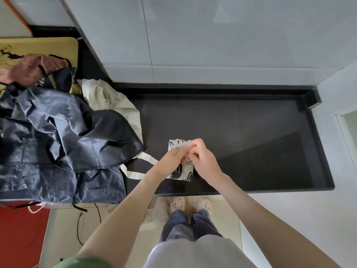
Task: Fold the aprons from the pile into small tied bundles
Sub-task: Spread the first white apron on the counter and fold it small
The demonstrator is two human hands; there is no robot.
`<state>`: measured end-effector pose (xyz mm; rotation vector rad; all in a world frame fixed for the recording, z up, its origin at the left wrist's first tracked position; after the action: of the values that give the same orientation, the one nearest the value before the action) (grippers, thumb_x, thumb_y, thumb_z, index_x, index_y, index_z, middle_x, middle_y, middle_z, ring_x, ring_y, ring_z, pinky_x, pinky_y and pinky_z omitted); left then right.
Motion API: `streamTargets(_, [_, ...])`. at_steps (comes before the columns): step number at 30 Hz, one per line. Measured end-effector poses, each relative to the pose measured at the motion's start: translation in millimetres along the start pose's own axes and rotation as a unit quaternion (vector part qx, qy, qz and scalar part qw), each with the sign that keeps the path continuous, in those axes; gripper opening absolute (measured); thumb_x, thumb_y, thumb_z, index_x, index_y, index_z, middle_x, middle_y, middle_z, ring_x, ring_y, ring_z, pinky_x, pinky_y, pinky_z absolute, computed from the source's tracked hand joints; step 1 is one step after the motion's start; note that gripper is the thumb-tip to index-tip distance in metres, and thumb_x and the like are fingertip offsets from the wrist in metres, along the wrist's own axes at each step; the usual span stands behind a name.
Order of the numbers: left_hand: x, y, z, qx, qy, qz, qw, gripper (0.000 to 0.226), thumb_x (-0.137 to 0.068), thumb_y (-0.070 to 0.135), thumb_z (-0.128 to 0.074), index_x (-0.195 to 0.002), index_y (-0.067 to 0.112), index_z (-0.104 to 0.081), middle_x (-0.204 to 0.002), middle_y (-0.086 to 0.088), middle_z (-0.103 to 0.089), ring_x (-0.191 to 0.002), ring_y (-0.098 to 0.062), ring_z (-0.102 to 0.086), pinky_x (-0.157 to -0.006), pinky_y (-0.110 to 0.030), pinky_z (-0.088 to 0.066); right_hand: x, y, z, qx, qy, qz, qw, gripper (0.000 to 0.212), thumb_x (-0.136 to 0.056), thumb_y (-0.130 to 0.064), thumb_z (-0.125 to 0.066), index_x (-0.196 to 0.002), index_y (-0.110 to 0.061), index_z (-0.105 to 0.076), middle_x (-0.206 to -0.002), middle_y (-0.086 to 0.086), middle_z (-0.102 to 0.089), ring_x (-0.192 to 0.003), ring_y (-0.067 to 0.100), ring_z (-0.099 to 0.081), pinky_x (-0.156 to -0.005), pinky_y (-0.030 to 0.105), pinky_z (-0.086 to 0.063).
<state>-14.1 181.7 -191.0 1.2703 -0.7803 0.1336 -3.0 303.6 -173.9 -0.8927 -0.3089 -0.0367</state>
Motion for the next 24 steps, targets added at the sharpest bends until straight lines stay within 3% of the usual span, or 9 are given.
streamTargets(3, [-1,-4,0,0.005,0.016,0.009,1.000,0.044,-0.103,0.037,-0.030,-0.070,0.014,-0.047,-0.070,-0.001,-0.048,-0.070,-0.012,-0.046,-0.077,-0.027,-0.039,4,-4,1,-0.062,0.038,-0.035,0.997,0.022,-0.094,-0.011,-0.057,-0.109,-0.015,-0.040,-0.083,-0.002,-0.059,-0.076,0.006,-0.059,-0.064,0.013,-0.048])
streamTargets(5, [0,-7,2,0.029,0.026,0.005,0.999,0.041,-0.103,0.034,-0.032,-0.070,0.014,-0.045,-0.068,0.000,-0.045,-0.068,-0.012,-0.043,-0.075,-0.027,-0.038,8,-6,-1,-0.095,0.071,-0.072,0.990,0.020,-0.095,-0.012,-0.056,-0.106,-0.014,-0.040,-0.081,-0.007,-0.053,-0.072,0.003,-0.056,-0.059,0.008,-0.043])
streamTargets(11, [-4,3,3,0.065,0.002,-0.056,0.996,0.038,-0.104,0.018,-0.035,-0.067,0.017,-0.045,-0.058,0.012,-0.041,-0.057,-0.001,-0.039,-0.065,-0.017,-0.035,6,0,-9,-0.111,-0.016,-0.135,0.984,0.007,-0.100,-0.024,-0.048,-0.101,-0.017,-0.049,-0.083,-0.009,-0.054,-0.077,0.006,-0.053,-0.067,0.013,-0.040])
streamTargets(13, [-3,1,3,0.079,-0.006,-0.058,0.995,0.039,-0.104,0.020,-0.038,-0.067,0.017,-0.048,-0.060,0.010,-0.043,-0.061,-0.004,-0.041,-0.070,-0.020,-0.038,7,1,-6,-0.143,-0.050,-0.145,0.978,0.015,-0.101,-0.024,-0.046,-0.092,-0.019,-0.057,-0.073,-0.008,-0.053,-0.071,0.006,-0.050,-0.069,0.019,-0.040])
streamTargets(16, [-3,-3,6,0.123,-0.042,-0.045,0.990,0.039,-0.104,0.023,-0.039,-0.068,0.014,-0.052,-0.071,-0.002,-0.051,-0.075,-0.014,-0.052,-0.081,-0.030,-0.045,7,2,-1,-0.241,-0.101,-0.184,0.947,0.026,-0.101,-0.027,-0.048,-0.083,-0.024,-0.066,-0.056,-0.012,-0.050,-0.059,-0.001,-0.051,-0.059,0.011,-0.041])
streamTargets(18, [-3,1,7,0.130,-0.066,-0.031,0.989,0.037,-0.103,0.023,-0.039,-0.070,0.011,-0.052,-0.070,0.002,-0.054,-0.073,-0.007,-0.055,-0.077,-0.023,-0.046,4,5,3,-0.268,-0.107,-0.209,0.934,0.025,-0.099,-0.031,-0.052,-0.081,-0.023,-0.069,-0.055,-0.008,-0.045,-0.044,0.001,-0.041,-0.044,0.014,-0.033])
streamTargets(21, [-1,12,11,0.120,-0.091,-0.019,0.988,0.032,-0.103,0.014,-0.040,-0.079,0.009,-0.060,-0.066,0.012,-0.058,-0.061,0.003,-0.053,-0.066,-0.011,-0.041,-3,10,6,-0.282,-0.114,-0.232,0.924,0.024,-0.100,-0.024,-0.050,-0.083,-0.012,-0.062,-0.061,0.000,-0.042,-0.040,0.003,-0.026,-0.042,0.020,-0.018])
streamTargets(24, [-2,14,15,0.055,-0.098,-0.008,0.994,0.019,-0.098,0.011,-0.052,-0.088,0.005,-0.067,-0.085,-0.005,-0.065,-0.075,-0.003,-0.060,-0.073,-0.011,-0.045,-5,14,4,-0.300,-0.134,-0.258,0.909,0.026,-0.103,-0.016,-0.043,-0.082,-0.007,-0.056,-0.062,0.002,-0.041,-0.038,0.004,-0.025,-0.039,0.019,-0.016])
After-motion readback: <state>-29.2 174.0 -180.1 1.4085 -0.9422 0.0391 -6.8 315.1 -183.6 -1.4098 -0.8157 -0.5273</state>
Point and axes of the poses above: each hand's wrist, its own x-axis away from the middle knuckle, its own z-axis out of the back of the hand, y = z × x, the point moved 4 cm from there along -x, towards the middle knuckle
